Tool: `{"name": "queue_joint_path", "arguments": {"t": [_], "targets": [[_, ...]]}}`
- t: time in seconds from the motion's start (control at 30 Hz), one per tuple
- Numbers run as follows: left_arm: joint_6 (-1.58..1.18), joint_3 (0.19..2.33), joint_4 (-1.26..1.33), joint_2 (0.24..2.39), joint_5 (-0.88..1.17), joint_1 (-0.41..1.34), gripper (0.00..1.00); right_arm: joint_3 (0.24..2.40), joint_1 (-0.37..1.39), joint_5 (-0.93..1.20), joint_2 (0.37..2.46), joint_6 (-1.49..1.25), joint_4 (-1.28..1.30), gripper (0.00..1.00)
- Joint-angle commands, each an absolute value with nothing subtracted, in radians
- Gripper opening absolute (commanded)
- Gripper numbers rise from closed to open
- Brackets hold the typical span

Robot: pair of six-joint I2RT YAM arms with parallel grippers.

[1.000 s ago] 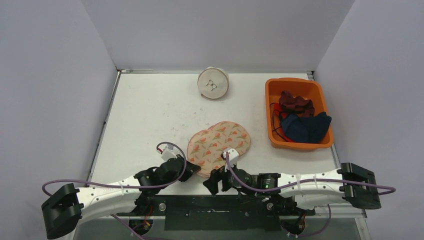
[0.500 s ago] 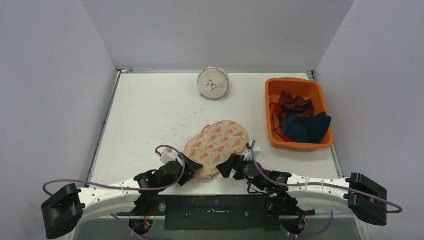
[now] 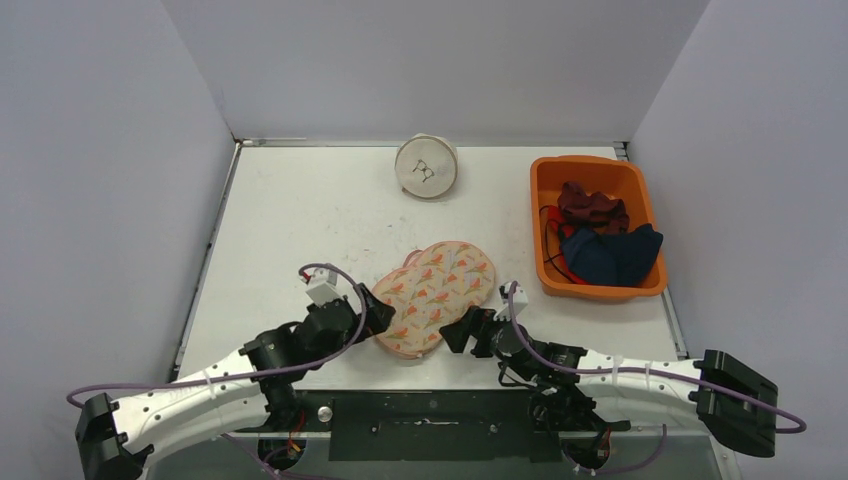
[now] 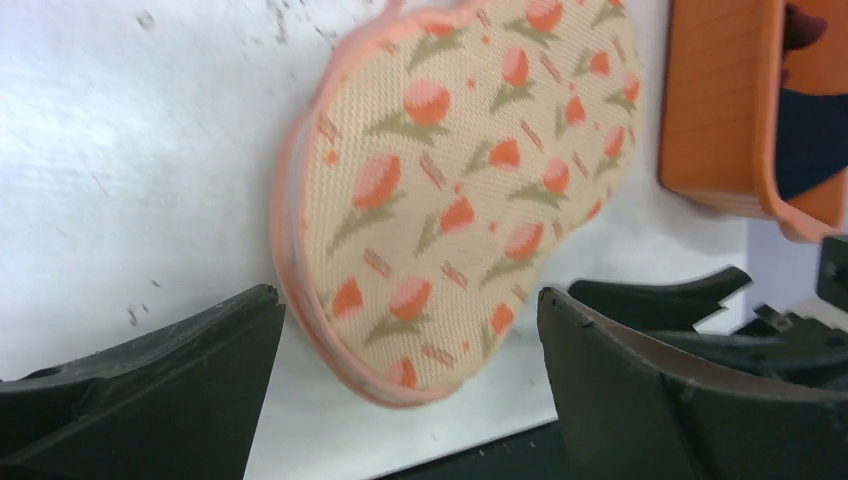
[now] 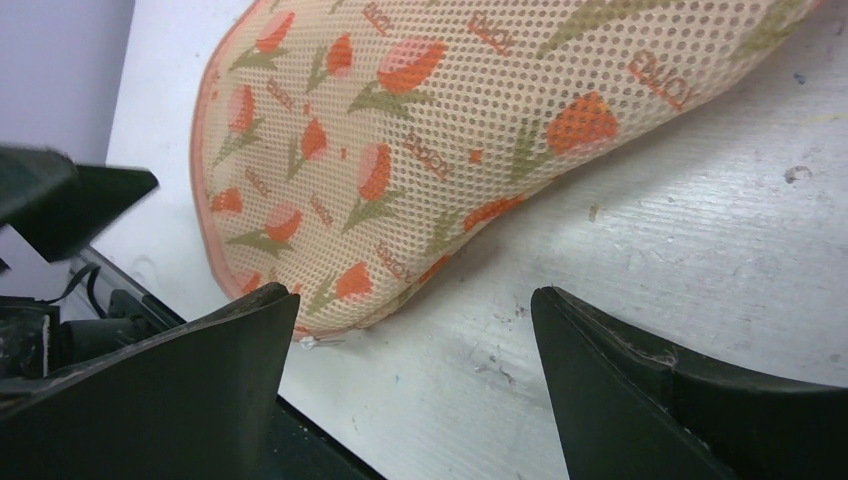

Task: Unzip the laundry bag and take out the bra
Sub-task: Unzip the laundry bag at the center of the board.

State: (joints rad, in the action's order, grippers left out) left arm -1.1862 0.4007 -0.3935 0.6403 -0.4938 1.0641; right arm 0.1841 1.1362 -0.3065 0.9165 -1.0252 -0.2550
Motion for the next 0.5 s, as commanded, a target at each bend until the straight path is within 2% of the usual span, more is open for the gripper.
{"name": "queue_joint_path", "arguments": {"t": [0.0, 0.13, 0.33, 0.47], "targets": [[-0.927, 0.477, -0.270, 0.772, -0.438, 0.886, 0.97, 0.172, 1.119, -0.331, 0.935, -1.001, -0.315, 0.90], [-0.869, 0.462, -0.046, 0.974, -0.021, 0.621, 0.97, 0.178, 1.081, -0.301, 0.959, -0.969, -0.330, 0.89], [-0.852, 0.435, 0.218, 1.129, 0.106, 0.572, 0.99, 0.202, 0.951, -0.166, 1.050, -0.892, -0.399, 0.83], [-0.850, 0.382, 0.321, 1.170, 0.170, 0.572, 0.77, 0.246, 0.856, -0.060, 1.154, -0.842, -0.454, 0.73]]}}
